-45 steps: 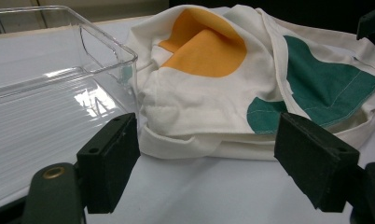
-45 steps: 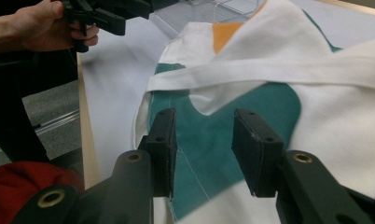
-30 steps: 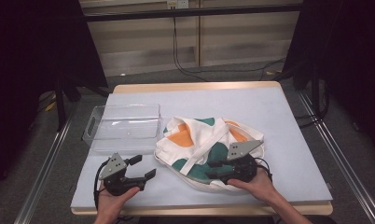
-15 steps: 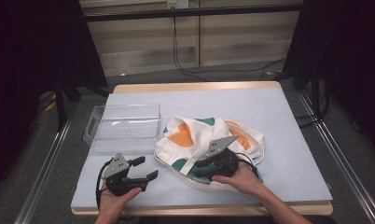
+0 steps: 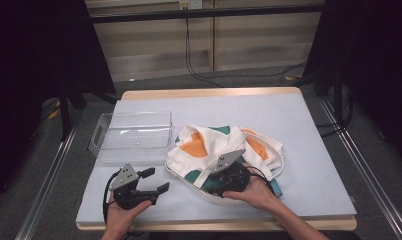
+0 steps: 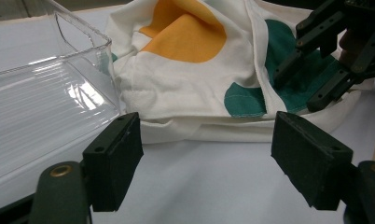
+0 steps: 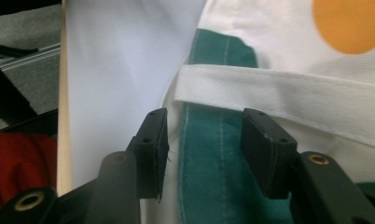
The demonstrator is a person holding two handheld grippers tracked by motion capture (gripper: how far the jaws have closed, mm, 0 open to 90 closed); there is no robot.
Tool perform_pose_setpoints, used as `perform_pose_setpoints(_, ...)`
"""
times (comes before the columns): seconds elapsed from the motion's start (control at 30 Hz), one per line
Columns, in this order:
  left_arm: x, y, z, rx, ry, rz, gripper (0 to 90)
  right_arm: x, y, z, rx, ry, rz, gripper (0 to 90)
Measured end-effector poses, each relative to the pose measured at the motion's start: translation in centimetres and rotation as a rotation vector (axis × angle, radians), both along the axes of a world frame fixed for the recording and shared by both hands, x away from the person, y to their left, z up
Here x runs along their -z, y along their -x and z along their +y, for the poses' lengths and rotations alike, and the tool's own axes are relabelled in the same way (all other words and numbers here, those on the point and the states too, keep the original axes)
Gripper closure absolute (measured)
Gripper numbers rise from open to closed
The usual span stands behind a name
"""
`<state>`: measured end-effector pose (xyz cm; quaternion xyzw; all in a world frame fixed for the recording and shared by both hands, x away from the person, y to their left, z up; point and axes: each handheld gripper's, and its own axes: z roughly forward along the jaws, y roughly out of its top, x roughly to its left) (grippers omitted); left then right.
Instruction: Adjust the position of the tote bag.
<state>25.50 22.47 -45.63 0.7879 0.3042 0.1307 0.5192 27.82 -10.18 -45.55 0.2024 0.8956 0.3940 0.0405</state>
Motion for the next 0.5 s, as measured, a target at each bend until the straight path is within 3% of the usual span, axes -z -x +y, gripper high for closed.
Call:
perform_pose_setpoints(0.17,0.0,0.0,0.0,-0.006,-0.002,0.010,23.8,0.8,0.2,0.2,0.006,0.073,-0.020,41.6)
perform_pose_setpoints(0.5,0.1,0.0,-0.1,-0.007,-0.008,0.014,23.2,1.5,0.0,0.5,-0.001,0.106,-0.023,42.6)
